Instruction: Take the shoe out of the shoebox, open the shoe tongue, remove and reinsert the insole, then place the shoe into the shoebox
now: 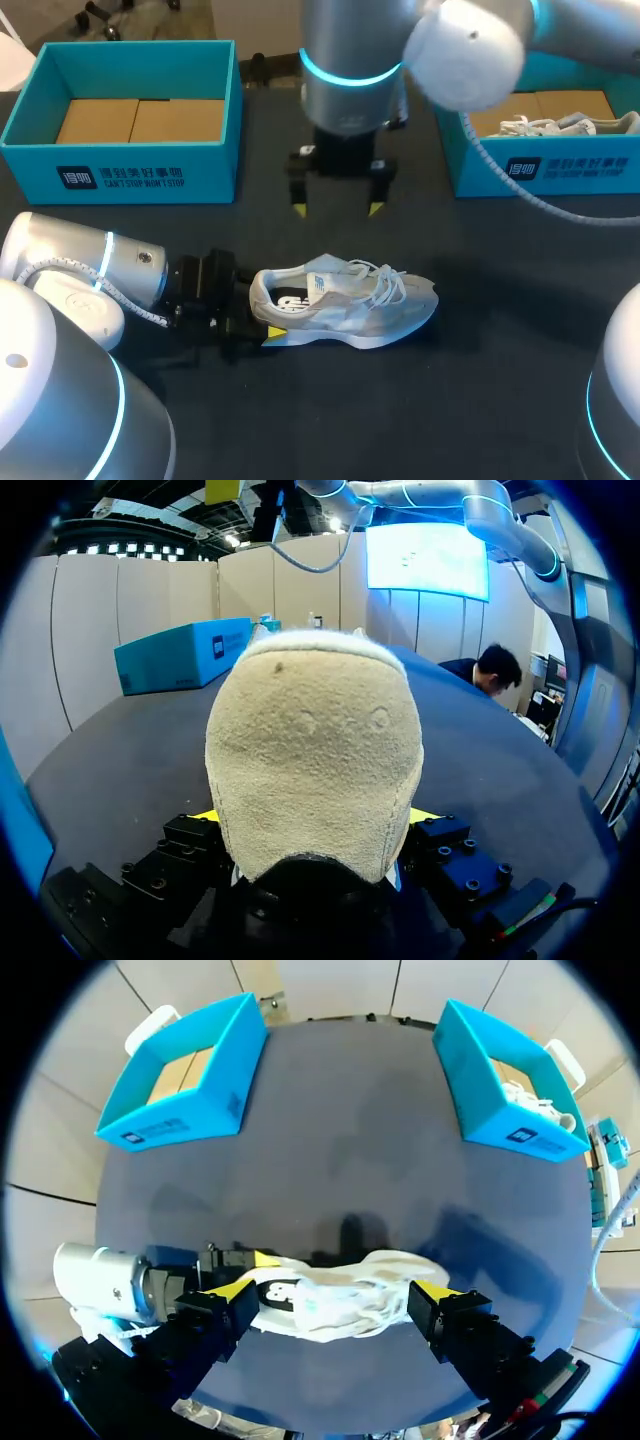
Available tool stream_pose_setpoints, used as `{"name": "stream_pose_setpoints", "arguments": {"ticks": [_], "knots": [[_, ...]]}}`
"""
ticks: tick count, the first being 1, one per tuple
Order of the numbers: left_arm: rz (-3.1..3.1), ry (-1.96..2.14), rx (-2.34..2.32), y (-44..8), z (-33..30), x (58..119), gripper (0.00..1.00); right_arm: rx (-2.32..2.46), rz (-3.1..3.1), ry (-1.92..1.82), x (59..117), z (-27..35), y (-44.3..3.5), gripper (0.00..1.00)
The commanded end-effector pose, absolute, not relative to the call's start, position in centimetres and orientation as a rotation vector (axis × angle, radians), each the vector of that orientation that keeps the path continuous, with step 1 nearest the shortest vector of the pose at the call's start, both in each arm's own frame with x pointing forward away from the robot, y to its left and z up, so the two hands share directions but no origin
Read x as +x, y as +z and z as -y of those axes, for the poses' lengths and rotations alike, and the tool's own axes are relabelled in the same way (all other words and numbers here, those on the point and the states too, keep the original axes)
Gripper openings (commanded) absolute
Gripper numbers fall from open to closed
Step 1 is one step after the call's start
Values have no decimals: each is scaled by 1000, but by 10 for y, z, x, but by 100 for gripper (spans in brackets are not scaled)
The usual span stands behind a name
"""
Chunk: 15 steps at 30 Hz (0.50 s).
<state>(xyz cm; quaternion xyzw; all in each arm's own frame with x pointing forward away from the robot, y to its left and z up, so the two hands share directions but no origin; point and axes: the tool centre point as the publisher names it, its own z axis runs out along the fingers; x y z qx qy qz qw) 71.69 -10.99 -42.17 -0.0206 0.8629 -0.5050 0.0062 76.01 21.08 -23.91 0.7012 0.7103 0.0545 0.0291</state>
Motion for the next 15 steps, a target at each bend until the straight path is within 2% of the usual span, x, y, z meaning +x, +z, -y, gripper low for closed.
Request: {"name": "stream_pose_setpoints", "arguments": {"ticks": [1,15], "knots": [[-2701,-1576,-65,-425,110,720,0,2156,-2154,128,749,-239,-258,100],[-2701,-1576,-65,-425,110,720,0,2255,-2116,51,734,-246,-271,100]]}}
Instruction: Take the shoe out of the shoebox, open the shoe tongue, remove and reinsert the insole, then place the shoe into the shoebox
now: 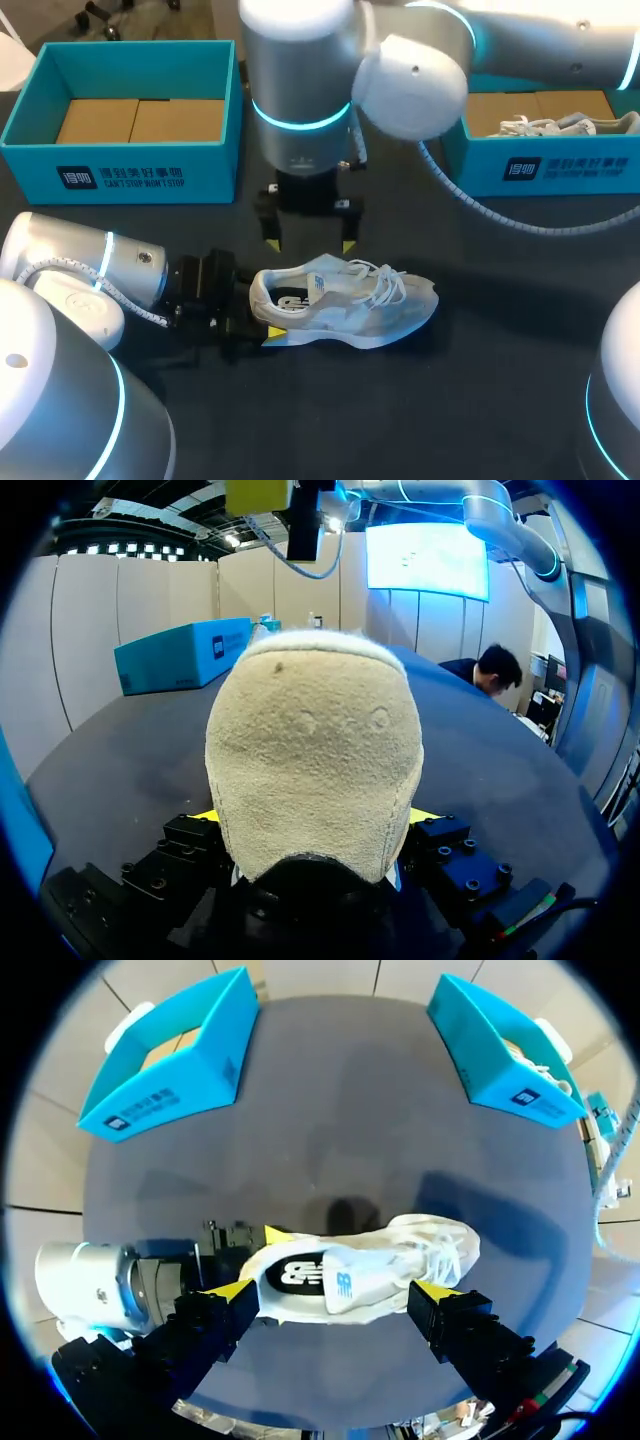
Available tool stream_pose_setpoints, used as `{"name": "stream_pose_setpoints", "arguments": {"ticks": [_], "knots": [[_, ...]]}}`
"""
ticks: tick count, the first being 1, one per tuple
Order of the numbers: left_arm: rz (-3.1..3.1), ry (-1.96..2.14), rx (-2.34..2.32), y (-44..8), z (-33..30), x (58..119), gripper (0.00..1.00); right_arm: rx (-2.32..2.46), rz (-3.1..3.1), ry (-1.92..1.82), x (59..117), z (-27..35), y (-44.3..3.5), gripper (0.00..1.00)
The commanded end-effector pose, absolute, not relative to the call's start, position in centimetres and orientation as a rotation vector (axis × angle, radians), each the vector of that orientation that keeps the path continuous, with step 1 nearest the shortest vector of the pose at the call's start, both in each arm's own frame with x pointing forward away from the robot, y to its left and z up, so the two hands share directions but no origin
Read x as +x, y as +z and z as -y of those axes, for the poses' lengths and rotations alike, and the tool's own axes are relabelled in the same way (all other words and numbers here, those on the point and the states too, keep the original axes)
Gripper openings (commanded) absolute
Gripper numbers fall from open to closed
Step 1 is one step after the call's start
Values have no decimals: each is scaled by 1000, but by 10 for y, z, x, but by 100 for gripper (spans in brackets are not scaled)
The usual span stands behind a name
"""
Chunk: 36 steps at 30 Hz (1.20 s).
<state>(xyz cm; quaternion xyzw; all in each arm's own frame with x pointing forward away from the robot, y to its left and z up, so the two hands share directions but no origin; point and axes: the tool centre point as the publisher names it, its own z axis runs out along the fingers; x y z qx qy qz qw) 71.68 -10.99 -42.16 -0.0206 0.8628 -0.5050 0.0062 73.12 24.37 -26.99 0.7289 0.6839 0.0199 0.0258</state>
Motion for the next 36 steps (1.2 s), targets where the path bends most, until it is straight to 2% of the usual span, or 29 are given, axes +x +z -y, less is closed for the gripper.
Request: {"name": "stream_pose_setpoints", "arguments": {"ticks": [1,25,36], "knots": [[-2701,-1576,-65,-425,110,720,0,2255,-2116,51,734,-246,-271,100],[-2701,-1576,-65,-425,110,720,0,2218,-2095,78,726,-240,-271,100],[-2701,-1576,-65,-425,110,720,0,2222,-2063,67,710,-234,-289,100]]}}
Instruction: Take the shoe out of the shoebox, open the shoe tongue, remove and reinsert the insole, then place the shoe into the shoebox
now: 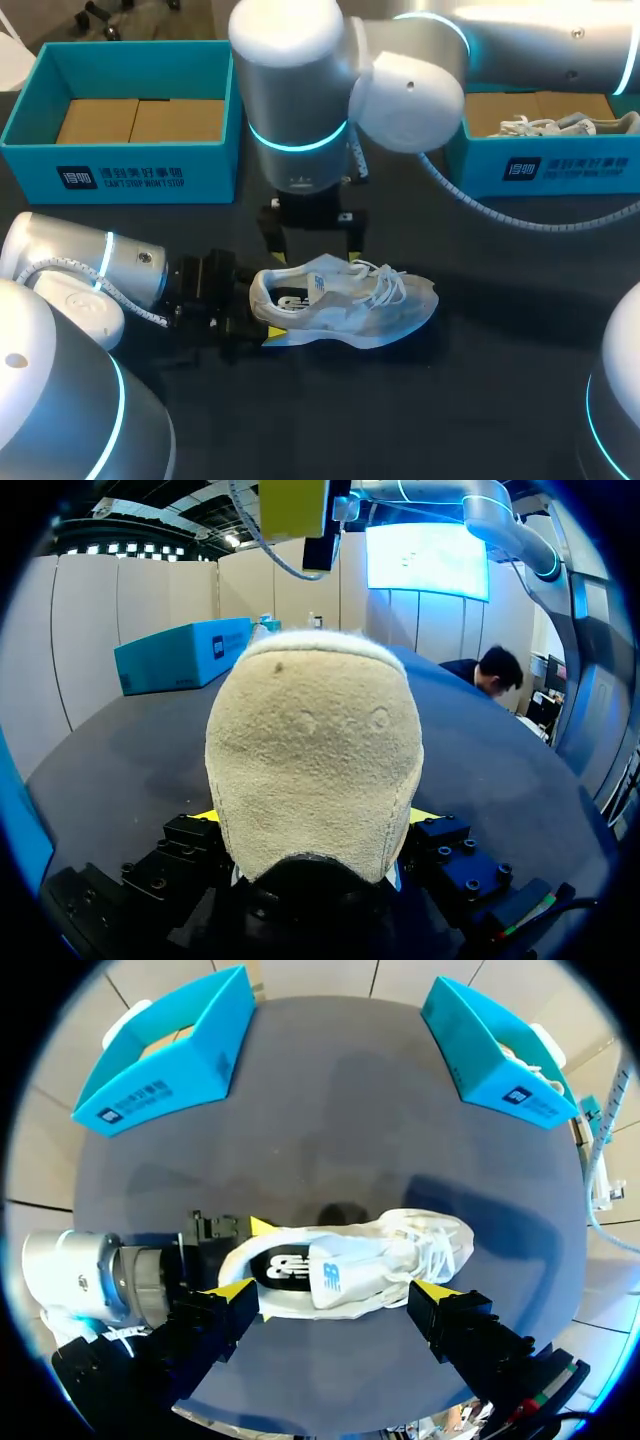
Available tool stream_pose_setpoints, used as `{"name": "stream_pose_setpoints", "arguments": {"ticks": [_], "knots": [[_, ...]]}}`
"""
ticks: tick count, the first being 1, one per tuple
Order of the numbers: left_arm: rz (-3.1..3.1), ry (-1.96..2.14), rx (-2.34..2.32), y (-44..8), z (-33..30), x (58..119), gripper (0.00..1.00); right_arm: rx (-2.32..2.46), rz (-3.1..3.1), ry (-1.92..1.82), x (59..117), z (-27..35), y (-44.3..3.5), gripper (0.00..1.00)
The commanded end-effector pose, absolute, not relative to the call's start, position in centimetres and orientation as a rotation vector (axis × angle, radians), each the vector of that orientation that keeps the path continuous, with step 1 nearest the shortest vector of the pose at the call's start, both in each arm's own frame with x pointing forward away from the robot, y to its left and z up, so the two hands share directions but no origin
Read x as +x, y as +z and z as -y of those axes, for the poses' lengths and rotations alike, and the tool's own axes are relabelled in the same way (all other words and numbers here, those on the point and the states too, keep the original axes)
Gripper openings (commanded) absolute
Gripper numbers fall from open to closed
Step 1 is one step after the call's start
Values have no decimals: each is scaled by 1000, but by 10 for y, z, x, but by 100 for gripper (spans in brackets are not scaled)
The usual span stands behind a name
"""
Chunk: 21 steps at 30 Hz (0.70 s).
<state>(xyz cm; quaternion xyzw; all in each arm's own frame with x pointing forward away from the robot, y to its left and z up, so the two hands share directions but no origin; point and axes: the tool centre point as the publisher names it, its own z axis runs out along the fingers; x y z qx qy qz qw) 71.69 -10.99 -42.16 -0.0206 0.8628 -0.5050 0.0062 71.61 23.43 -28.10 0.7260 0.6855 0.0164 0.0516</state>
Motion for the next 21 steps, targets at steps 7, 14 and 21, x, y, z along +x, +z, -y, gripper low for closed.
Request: {"name": "stream_pose_setpoints", "arguments": {"ticks": [7,14,21], "knots": [[-2701,-1576,-65,-425,110,720,0,2150,-2077,-35,705,-234,-307,100],[-2701,-1576,-65,-425,110,720,0,2134,-2105,-45,704,-238,-320,100],[-2701,-1576,-65,-425,110,720,0,2111,-2080,-61,705,-239,-332,100]]}}
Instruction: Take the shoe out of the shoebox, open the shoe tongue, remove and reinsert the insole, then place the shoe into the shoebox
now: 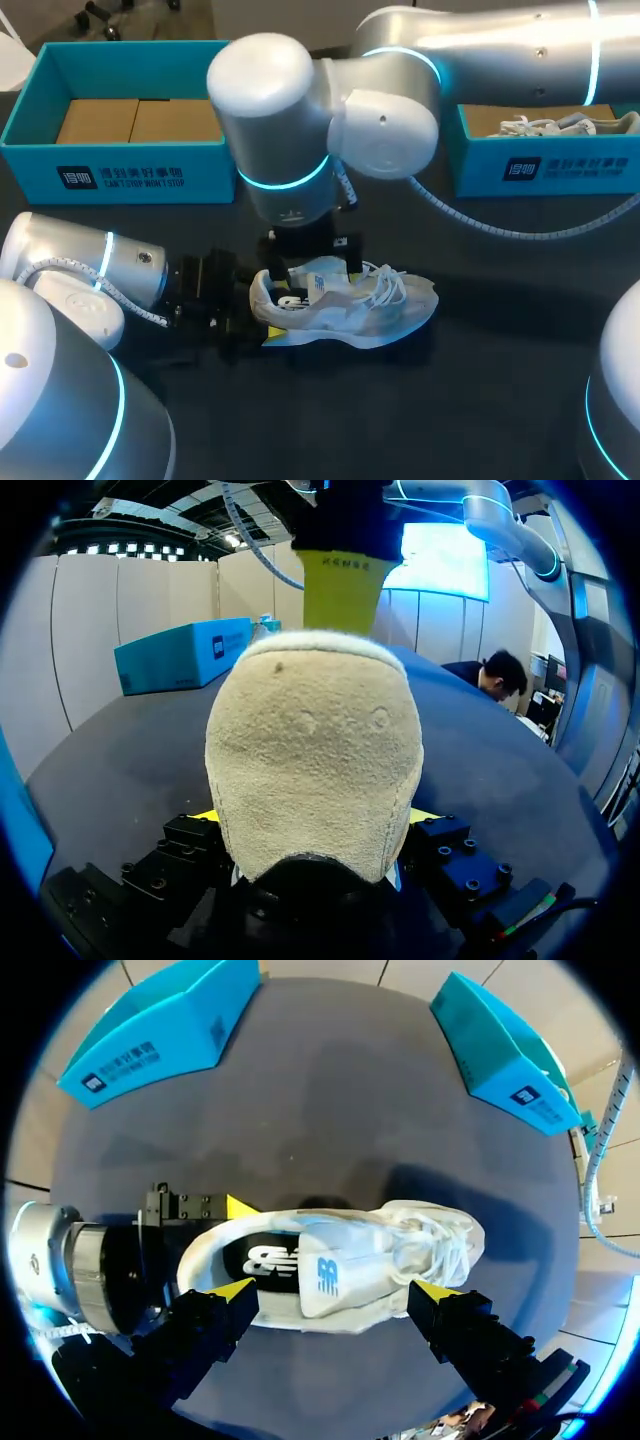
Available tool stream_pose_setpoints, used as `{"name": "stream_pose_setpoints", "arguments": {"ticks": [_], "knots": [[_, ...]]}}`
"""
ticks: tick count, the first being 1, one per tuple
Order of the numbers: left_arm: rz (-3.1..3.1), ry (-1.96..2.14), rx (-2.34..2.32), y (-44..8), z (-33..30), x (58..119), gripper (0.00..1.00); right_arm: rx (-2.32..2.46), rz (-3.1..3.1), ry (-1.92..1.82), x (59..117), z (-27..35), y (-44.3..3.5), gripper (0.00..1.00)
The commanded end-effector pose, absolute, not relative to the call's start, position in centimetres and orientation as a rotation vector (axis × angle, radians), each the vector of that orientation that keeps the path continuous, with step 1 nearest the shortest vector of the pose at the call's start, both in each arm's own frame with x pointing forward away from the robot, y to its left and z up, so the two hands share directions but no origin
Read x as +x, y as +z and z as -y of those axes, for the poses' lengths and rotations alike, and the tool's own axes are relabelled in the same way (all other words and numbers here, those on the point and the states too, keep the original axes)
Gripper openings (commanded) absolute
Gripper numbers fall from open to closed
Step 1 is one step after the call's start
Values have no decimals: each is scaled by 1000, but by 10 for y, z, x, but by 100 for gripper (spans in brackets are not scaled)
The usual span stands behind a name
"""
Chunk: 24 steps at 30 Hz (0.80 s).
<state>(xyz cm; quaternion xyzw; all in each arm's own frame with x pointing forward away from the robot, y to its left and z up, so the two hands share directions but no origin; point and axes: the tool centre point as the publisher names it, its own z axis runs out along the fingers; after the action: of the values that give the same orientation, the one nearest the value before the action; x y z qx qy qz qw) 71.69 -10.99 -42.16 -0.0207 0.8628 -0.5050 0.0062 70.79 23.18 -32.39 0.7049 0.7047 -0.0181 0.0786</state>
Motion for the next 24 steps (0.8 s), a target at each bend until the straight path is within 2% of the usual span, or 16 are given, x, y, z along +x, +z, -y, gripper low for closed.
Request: {"name": "stream_pose_setpoints", "arguments": {"ticks": [1,24], "knots": [[-2701,-1576,-65,-425,110,720,0,2111,-2079,-67,706,-239,-334,100],[-2701,-1576,-65,-425,110,720,0,2066,-2040,-217,703,-237,-372,100]]}}
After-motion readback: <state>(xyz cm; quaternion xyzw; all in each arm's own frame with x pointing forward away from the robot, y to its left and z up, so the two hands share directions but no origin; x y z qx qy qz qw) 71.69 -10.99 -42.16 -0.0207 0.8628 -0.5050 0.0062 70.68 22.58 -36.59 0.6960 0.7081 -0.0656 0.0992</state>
